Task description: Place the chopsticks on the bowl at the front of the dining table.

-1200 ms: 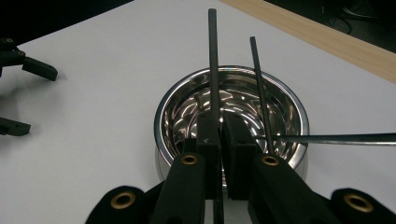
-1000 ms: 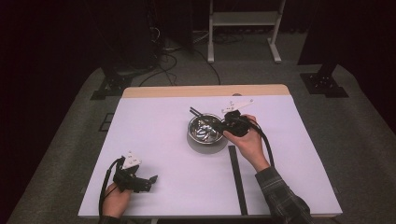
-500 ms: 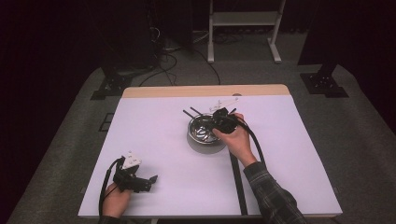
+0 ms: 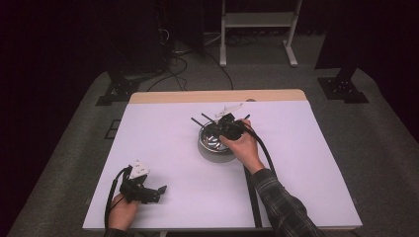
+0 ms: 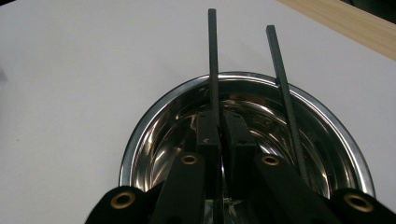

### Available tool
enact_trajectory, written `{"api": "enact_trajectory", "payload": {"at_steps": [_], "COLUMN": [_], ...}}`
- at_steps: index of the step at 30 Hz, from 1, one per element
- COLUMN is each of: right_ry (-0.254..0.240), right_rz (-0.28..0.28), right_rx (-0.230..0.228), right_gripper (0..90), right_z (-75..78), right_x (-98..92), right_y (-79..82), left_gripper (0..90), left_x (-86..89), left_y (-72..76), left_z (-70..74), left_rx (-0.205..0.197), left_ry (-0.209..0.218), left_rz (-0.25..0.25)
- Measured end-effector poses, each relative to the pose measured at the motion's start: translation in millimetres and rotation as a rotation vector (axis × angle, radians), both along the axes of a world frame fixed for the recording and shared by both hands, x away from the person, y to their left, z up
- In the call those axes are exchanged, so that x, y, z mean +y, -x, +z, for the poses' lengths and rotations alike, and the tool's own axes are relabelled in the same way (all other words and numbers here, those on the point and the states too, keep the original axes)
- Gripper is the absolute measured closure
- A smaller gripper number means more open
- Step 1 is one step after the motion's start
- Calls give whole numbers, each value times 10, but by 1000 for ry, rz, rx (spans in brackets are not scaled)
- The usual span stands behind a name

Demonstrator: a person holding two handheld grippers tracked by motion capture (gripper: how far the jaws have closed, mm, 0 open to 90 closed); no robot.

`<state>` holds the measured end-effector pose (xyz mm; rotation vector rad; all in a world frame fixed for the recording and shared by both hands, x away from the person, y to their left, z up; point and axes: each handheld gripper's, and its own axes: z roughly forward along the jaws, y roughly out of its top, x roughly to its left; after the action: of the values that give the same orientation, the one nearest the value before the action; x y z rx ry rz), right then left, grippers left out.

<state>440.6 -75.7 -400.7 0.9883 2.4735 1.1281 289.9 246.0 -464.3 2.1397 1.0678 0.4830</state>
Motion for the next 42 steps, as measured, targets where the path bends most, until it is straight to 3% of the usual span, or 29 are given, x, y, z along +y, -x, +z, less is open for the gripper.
{"api": "enact_trajectory", "payload": {"at_steps": [10,19,27,42], "right_ry": [7,-19,-42,-57], "right_rz": [5,16,-3,-125], "right_rx": [10,-18,-44,-50], "right_gripper": [852,728,701,647], "right_z": [-48,99,235,213], "right_x": [44,-45,-354,-1084], "right_y": [-20,60,202,375], "left_gripper": [0,0,0,0], "left_x": [1,1,1,2], "left_y": [0,0,0,1], "left_z": [0,1,1,3], "left_rx": [0,0,-1,2], "left_ry": [0,-2,-3,-4], "left_rz": [0,-1,-1,-1]}}
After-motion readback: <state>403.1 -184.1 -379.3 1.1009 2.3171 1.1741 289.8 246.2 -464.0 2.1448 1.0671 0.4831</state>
